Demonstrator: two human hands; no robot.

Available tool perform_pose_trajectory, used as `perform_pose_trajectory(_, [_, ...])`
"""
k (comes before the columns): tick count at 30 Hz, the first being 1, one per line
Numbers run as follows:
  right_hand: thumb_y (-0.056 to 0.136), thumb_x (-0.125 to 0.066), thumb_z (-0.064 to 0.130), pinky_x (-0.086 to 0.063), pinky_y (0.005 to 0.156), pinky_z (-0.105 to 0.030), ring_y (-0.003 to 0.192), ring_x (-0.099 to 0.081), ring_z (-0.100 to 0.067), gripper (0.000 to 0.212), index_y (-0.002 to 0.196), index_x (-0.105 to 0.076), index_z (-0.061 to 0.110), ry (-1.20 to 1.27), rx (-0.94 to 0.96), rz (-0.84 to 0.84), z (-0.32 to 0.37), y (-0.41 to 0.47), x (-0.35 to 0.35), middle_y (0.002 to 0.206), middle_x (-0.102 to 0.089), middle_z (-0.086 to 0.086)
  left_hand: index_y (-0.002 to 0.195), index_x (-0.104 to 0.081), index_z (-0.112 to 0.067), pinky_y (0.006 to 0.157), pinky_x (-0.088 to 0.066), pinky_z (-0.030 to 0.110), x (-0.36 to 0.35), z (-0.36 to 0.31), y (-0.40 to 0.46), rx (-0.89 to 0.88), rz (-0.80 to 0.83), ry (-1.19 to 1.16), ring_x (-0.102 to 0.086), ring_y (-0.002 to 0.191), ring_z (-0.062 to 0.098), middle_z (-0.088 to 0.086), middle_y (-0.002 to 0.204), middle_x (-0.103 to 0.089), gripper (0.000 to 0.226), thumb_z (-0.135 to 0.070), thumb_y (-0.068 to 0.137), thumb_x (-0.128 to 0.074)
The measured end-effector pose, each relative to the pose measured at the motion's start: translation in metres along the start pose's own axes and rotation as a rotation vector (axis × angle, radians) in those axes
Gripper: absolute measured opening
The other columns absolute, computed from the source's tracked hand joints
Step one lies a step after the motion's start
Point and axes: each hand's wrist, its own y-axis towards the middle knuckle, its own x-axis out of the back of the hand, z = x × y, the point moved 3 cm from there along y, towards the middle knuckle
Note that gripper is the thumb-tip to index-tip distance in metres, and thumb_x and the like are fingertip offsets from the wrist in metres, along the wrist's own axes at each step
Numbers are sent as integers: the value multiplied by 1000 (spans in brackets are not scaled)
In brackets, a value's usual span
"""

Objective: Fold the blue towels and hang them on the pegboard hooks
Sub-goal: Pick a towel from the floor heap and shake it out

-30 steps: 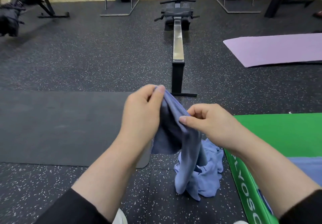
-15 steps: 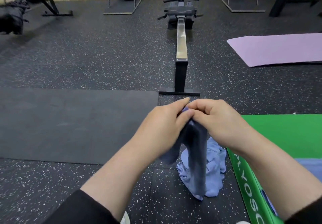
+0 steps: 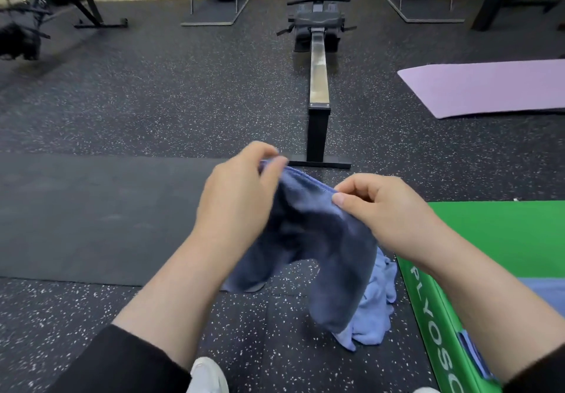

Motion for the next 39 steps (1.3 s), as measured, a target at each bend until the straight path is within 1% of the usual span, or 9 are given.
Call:
perform_pose_trajectory(5, [98, -62, 18, -45, 74, -21, 73, -57, 4, 14, 93, -74, 23, -85, 89, 21, 11, 1, -6, 83, -73, 14, 142, -44, -47, 84, -52, 43, -33, -24, -26, -223, 418, 124, -64, 97, 30, 4, 101, -73, 42, -50, 100, -47])
perform_pose_trajectory(11, [97, -64, 15, -49, 78, -22, 75, -62, 4, 12, 92, -73, 22, 13, 47, 25, 10, -2, -7, 85, -76, 13, 90, -56, -30, 75, -52, 39, -33, -11, -16, -123, 356, 77, -63, 81, 23, -7, 74, -64, 23, -50, 99, -51])
perform_pose_trajectory(15, [94, -69, 23, -45, 68, -25, 64, -54, -1, 10, 86, -73, 19, -40, 1, 48, 3, 0, 0, 77, -74, 6, 83, -57, -23, 75, -46, 38, -17, 2, -4, 34, 55, 19, -62, 88, 29, -3, 81, -68, 27, -43, 100, -53])
perform_pose_trajectory(18, [95, -67, 28, -39, 61, -24, 58, -45, -2, 16, 82, -71, 20, -125, -5, 44, -2, 1, 6, 68, -67, 5, 89, -63, -26, 74, -44, 34, -2, 11, 5, 73, -33, -26, -63, 90, 25, -8, 79, -66, 19, -42, 98, -58])
perform_pose_trajectory(23, [96, -65, 24, -48, 74, -35, 69, -56, -6, 11, 87, -71, 21, -115, 66, 41, 3, 1, -3, 77, -72, 8, 138, -53, -46, 84, -46, 30, -21, -12, -17, -123, 311, 40, -62, 104, 23, -4, 87, -68, 43, -48, 95, -59])
perform_pose_trajectory(27, [96, -65, 22, -51, 83, -33, 84, -67, -9, 10, 91, -74, 24, -74, 101, 39, 9, 2, -6, 85, -75, 12, 112, -59, -37, 81, -53, 42, -37, -15, -22, -184, 398, 119, -63, 97, 26, -6, 95, -71, 22, -52, 99, -50])
perform_pose_trajectory(33, [92, -71, 22, -38, 54, -13, 55, -48, 2, 11, 83, -70, 17, -68, 31, 51, 0, 1, 2, 67, -68, 12, 89, -60, -27, 75, -48, 35, -19, 8, -1, 14, 103, 77, -63, 90, 25, -6, 84, -70, 18, -41, 98, -56])
perform_pose_trajectory(36, [93, -69, 21, -38, 56, -18, 56, -46, 0, 11, 83, -70, 19, -81, 34, 15, -2, 1, 5, 71, -70, 4, 101, -65, -33, 82, -51, 36, -12, 10, 2, -10, 139, 37, -65, 94, 24, -7, 82, -68, 7, -36, 96, -61])
perform_pose_trajectory(39, [94, -68, 21, -48, 70, -29, 66, -54, -4, 9, 86, -72, 21, -68, 67, 27, 3, 1, -1, 80, -73, 1, 128, -61, -40, 85, -51, 34, -23, -7, -14, -140, 340, -1, -64, 95, 23, -3, 87, -69, 33, -38, 95, -63])
